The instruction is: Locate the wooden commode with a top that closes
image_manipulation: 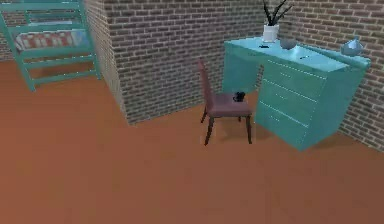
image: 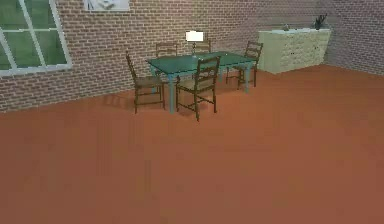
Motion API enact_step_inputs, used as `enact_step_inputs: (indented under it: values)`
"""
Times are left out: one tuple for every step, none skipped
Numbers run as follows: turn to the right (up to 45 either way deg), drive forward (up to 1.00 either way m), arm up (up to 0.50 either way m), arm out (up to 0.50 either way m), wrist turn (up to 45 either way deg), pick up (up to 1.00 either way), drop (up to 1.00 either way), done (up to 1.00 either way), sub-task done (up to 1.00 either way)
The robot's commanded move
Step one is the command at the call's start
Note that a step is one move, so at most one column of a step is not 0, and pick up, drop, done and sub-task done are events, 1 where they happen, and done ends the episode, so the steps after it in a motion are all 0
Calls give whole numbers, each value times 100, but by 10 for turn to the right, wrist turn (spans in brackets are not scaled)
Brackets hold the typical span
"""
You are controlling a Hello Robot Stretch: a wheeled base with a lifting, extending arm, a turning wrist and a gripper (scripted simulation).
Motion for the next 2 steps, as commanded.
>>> enact_step_inputs:
  values:
    - [-450,0,0,0,0,0,0,0,0]
    - [-210,0,0,0,0,0,0,0,0]
